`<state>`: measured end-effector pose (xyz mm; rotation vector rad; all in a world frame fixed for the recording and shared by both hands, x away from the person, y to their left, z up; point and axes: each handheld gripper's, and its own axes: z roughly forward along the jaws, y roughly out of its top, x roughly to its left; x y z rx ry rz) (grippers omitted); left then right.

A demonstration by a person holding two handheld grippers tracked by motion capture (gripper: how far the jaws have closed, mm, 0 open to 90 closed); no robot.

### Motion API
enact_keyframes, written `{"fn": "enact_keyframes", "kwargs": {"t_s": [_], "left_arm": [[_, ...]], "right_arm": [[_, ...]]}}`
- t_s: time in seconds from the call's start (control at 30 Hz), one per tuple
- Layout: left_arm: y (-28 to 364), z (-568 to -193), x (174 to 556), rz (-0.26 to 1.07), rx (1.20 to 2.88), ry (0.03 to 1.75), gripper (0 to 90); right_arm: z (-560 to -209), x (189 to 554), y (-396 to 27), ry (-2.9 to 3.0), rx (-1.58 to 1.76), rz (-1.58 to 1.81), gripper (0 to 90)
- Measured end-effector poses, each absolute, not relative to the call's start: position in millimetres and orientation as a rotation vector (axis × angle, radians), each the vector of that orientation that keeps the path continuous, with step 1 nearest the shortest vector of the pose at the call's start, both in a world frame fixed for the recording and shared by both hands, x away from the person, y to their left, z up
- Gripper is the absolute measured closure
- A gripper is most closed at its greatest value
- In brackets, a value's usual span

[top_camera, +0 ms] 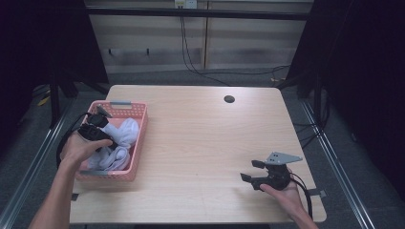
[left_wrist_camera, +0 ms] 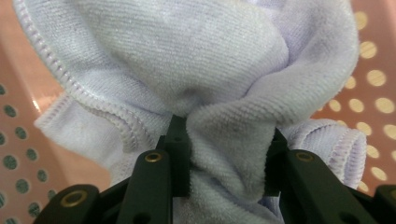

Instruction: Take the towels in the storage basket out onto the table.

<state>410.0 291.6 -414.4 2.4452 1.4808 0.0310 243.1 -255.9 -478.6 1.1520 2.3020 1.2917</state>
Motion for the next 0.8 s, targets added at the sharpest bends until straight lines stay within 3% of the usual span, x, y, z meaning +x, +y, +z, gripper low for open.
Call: {"fn": "enact_keyframes", "kwargs": {"t_s": [0.8], "left_arm": [[318, -362, 394, 0.119, 2.319, 1.419, 64.1]], "right_arm": [[-479, 243, -255, 2.306, 1.145, 1.294, 27.3]]}}
